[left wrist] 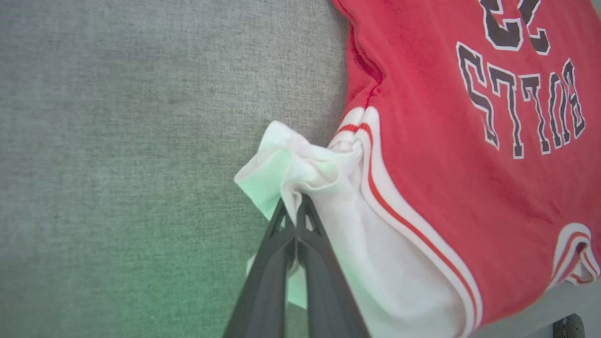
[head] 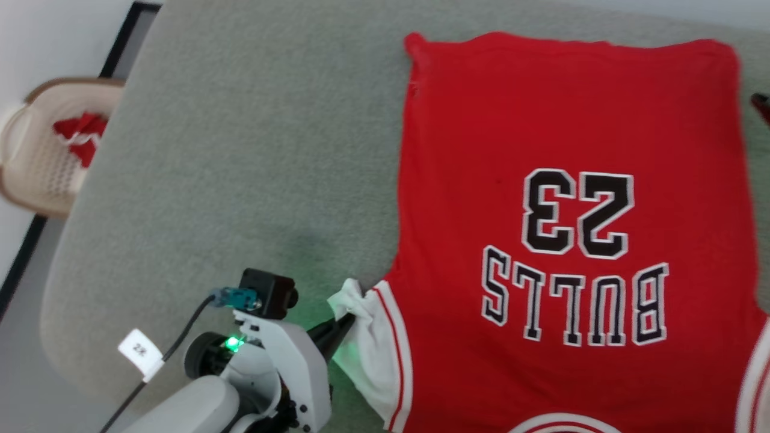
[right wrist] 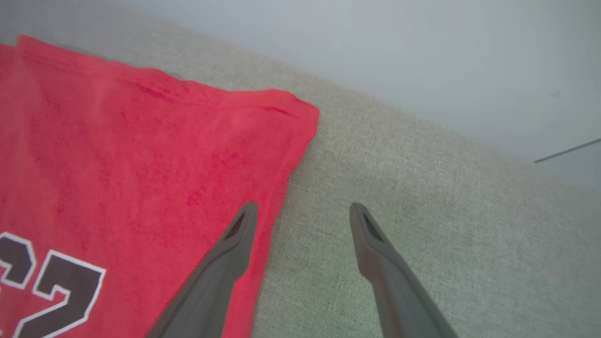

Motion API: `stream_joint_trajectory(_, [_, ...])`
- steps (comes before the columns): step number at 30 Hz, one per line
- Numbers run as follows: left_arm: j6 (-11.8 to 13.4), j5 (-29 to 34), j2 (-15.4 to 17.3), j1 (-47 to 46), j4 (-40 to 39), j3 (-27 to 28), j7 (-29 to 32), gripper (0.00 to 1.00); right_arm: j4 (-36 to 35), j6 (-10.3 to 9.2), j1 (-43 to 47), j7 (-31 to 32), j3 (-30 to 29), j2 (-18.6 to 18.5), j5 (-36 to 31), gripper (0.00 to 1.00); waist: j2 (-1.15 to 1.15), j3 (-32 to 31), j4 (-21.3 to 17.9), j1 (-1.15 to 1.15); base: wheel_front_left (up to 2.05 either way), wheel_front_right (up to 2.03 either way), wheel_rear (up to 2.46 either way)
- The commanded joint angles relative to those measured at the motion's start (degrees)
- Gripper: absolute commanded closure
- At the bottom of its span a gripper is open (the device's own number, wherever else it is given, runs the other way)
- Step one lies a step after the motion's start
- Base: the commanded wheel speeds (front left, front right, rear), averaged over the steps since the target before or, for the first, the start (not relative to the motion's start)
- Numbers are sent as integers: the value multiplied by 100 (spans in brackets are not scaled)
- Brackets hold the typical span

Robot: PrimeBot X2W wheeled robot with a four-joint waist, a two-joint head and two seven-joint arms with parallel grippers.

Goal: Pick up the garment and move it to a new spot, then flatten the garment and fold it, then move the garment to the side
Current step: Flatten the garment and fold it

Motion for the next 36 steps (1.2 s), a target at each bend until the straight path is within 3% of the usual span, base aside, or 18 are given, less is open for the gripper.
stream_joint_trajectory(1, [-38,44,-54,-67,29,-16,6,100,136,-6,-135,-7,26,-2,-60,0,0,356,397,0,0,0,0])
stream_joint_trajectory(9, [-288,66,-358,-267,323,-142,-33,100,1701,-5,-1024,-1,17,-24,-349,0,0,654,781,0,0,0,0])
stream_joint_trajectory(15, [-430,52,-520,-360,596,-196,-65,100,2768,-7,-1096,525,-37,46,-578,0,0,736,876,0,0,0,0])
stream_joint_trajectory(16, [-441,44,-534,-378,643,-194,-72,100,2888,-7,-1096,602,-30,42,-655,58,0,738,879,0,0,0,0])
stream_joint_trajectory(17, [-462,33,-549,-394,688,-191,-86,100,2962,-8,-1095,676,11,43,-723,100,0,737,876,0,0,0,0])
stream_joint_trajectory(26, [-499,-53,-508,-352,1048,-79,-180,100,2912,-4,-1038,732,403,136,-666,100,0,512,606,0,0,0,0])
stream_joint_trajectory(31, [-434,-99,-341,-263,1128,1,-216,100,2186,0,-683,807,1101,28,-85,100,0,216,300,0,0,0,0])
stream_joint_trajectory(36, [-423,-115,-147,-123,1146,15,-193,100,1185,-1,-106,594,1524,-438,622,100,0,-137,-31,0,0,0,0])
